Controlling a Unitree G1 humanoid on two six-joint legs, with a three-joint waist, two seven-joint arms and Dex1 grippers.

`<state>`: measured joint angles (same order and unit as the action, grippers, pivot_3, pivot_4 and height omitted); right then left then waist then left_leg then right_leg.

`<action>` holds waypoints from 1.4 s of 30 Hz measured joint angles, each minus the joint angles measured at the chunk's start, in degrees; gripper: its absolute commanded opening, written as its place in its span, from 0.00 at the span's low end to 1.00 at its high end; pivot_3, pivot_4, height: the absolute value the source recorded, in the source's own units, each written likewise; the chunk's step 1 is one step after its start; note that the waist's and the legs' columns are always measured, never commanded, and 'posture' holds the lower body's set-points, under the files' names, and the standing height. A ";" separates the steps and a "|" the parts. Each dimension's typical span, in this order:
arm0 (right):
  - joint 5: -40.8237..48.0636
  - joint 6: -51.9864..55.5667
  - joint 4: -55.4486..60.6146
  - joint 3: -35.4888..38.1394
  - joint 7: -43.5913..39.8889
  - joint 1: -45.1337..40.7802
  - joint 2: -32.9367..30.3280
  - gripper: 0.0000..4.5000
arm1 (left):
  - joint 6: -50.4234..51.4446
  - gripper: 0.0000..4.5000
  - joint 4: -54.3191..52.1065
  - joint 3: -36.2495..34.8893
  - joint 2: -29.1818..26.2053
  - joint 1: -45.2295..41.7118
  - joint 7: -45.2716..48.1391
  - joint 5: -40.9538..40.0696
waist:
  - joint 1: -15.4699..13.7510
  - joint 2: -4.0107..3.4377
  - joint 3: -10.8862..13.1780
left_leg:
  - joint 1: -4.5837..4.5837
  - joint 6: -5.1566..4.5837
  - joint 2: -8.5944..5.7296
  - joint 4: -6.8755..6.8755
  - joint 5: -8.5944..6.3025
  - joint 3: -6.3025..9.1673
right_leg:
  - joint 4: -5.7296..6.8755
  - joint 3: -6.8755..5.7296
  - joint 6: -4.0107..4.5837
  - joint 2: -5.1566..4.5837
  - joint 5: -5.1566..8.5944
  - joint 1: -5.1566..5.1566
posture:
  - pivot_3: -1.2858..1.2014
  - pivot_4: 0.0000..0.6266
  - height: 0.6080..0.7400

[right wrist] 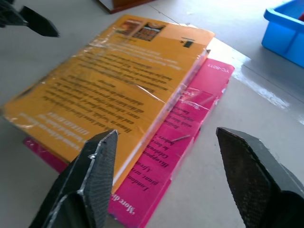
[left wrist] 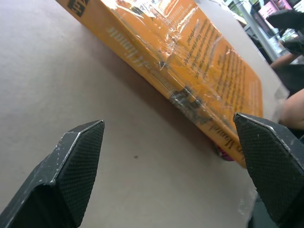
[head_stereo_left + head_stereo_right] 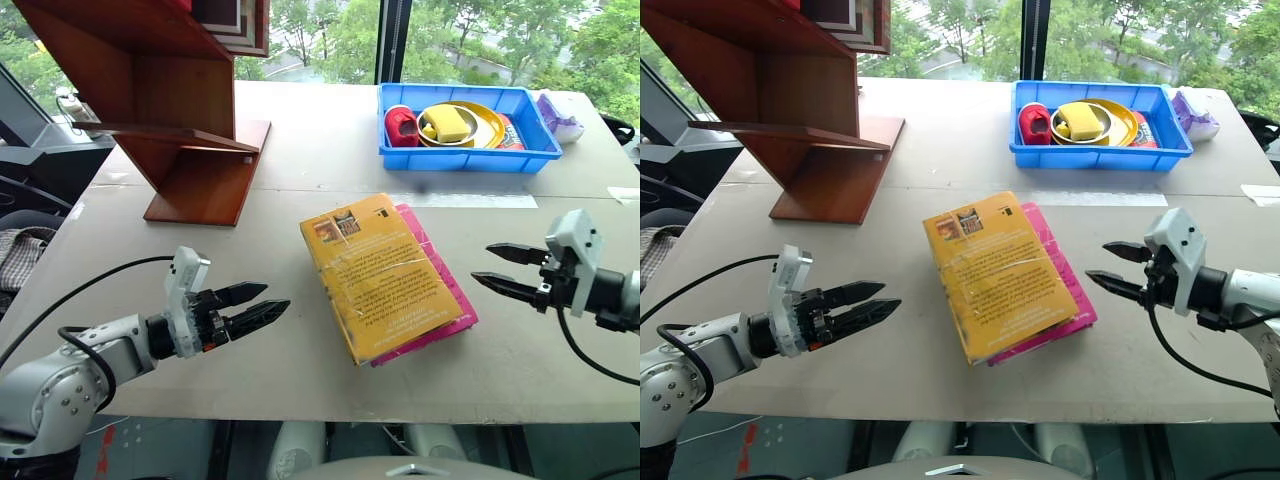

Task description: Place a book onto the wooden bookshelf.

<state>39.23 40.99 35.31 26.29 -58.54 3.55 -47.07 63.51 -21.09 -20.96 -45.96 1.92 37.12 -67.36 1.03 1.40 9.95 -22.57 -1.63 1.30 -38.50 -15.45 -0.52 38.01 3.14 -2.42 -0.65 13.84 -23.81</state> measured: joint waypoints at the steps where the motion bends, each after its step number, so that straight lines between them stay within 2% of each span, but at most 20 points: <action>1: 1.12 -0.70 0.52 1.80 -1.61 1.51 -0.33 0.99 | 2.70 1.00 1.75 0.56 0.05 -1.55 -1.79 -1.90 | -0.11 -0.01 -0.01 | 0.04 0.00 -0.01 -0.02 0.00 0.05 | 0.00 -0.04 0.00 0.00 0.00 0.06 | 0.52 0.24 1.00; 3: 3.65 -2.02 1.59 5.87 -4.39 4.50 -0.84 0.99 | 8.18 1.00 6.91 1.32 1.35 -5.01 -7.03 -6.89 | -0.12 -0.01 -0.01 | 0.15 0.00 -0.02 -0.06 0.00 0.08 | -0.01 -0.07 -0.01 -0.02 0.00 0.22 | 0.52 0.24 1.00; 5: 4.87 -4.22 2.33 8.86 -6.05 6.42 -0.84 0.99 | 11.25 1.00 12.97 1.84 5.67 -8.32 -13.23 -12.99 | -0.19 0.03 -0.05 | 0.16 0.00 -0.03 -0.15 0.00 0.09 | -0.01 -0.08 -0.01 -0.05 0.00 0.27 | 0.52 0.24 1.00; 11: 5.52 -6.25 4.73 9.47 -4.69 8.29 -0.86 0.99 | 12.75 1.00 19.35 4.87 13.51 -12.70 -24.25 -20.22 | -0.42 0.09 -0.12 | 0.11 0.02 -0.10 -0.17 0.01 0.14 | 0.00 -0.12 0.03 -0.33 -0.02 0.27 | 0.52 0.24 1.00; 20: 7.04 -6.28 7.66 10.40 -2.20 11.54 -1.46 0.99 | 10.92 1.00 24.23 8.14 22.52 -17.53 -28.29 -21.33 | -1.21 0.05 -0.18 | 0.02 0.03 -0.35 -0.26 0.02 0.24 | -0.01 -0.19 0.03 -0.28 -0.01 0.30 | 0.52 0.24 1.00; 23: 7.20 -6.38 8.67 10.85 -1.66 12.78 -1.48 1.00 | 10.65 0.82 25.58 8.76 23.66 -18.43 -26.60 -19.08 | -1.54 0.00 -0.23 | 0.02 0.02 -0.41 -0.27 0.02 0.25 | -0.01 -0.19 0.03 -0.28 -0.01 0.32 | 0.52 0.24 1.00; 28: 8.22 -6.41 9.44 11.71 -0.87 14.10 -2.02 1.00 | 10.28 0.27 27.26 10.32 25.86 -19.23 -21.74 -15.12 | -1.82 -0.01 -0.24 | -0.04 0.02 -0.47 -0.35 0.03 0.32 | -0.01 -0.24 0.03 -0.29 -0.01 0.32 | 0.52 0.24 1.00; 29: 8.64 -6.41 9.75 12.50 -0.65 14.18 -2.12 1.00 | 10.15 0.12 27.41 10.31 25.92 -19.30 -20.16 -14.44 | -1.79 -0.01 -0.24 | -0.04 0.02 -0.47 -0.35 0.03 0.35 | -0.01 -0.25 0.03 -0.28 -0.01 0.32 | 0.52 0.24 1.00; 31: 8.95 -6.41 9.83 12.72 -0.40 14.22 -2.16 1.00 | 10.13 0.06 27.41 10.30 25.90 -19.35 -18.96 -13.76 | -1.78 -0.02 -0.26 | -0.04 0.02 -0.46 -0.35 0.03 0.38 | -0.01 -0.27 0.03 -0.29 -0.01 0.33 | 0.52 0.24 1.00; 34: 9.57 -6.42 9.90 12.14 0.60 13.70 -2.15 1.00 | 10.15 0.06 27.22 10.03 24.36 -18.71 -15.32 -12.59 | -1.51 -0.02 -0.26 | -0.04 0.02 -0.44 -0.35 0.03 0.41 | 0.00 -0.28 0.04 -0.27 0.00 0.33 | 0.52 0.24 1.00; 38: 10.69 -6.47 9.62 9.42 1.64 10.97 -2.15 1.00 | 10.81 0.06 25.75 7.30 19.49 -16.85 -12.83 -12.92 | -0.38 -0.01 -0.23 | -0.06 0.02 -0.27 -0.35 0.02 0.44 | 0.00 -0.31 0.06 -0.31 0.01 0.31 | 0.52 0.24 1.00; 42: 11.30 -6.84 6.89 3.62 2.76 3.66 -2.17 1.00 | 11.04 0.06 21.55 2.08 13.08 -16.48 -12.13 -14.93 | -0.32 0.04 -0.19 | -0.10 0.03 -0.22 -0.37 0.03 0.51 | -0.01 -0.41 0.25 -0.37 0.11 0.29 | 0.52 0.24 1.00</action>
<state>50.53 34.15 42.21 29.92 -55.78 7.21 -49.24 74.54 0.47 -18.88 -32.87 -14.56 25.00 -82.29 0.72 1.44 9.76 -22.67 -1.60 1.07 -38.87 -15.43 -0.01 38.00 2.73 -2.18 -1.02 13.95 -23.52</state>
